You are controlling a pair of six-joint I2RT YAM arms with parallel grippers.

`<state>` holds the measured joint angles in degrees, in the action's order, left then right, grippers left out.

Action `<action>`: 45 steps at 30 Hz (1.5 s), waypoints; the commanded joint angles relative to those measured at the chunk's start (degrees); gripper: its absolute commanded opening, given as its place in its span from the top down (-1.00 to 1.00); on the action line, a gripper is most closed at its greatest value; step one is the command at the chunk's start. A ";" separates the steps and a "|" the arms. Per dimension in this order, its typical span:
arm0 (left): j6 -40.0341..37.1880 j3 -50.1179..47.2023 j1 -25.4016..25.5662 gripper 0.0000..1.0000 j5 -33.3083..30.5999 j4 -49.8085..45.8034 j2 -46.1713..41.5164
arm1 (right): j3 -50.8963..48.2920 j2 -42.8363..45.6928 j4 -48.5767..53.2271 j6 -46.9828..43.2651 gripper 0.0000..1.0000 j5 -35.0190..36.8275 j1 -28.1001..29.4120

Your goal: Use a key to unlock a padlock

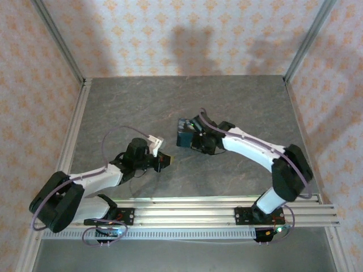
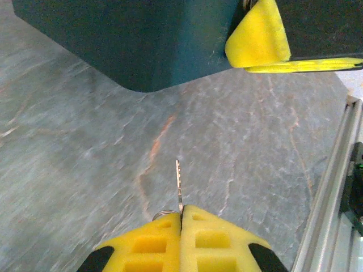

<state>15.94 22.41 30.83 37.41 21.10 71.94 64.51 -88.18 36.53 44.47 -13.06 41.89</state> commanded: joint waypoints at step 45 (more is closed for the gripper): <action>18.68 8.81 3.35 1.00 14.16 43.40 24.77 | -1.53 5.72 -3.25 3.00 1.00 -21.82 -12.44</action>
<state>32.18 30.20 35.35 49.36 59.05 96.01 62.81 -83.09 35.07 49.32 -33.89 29.78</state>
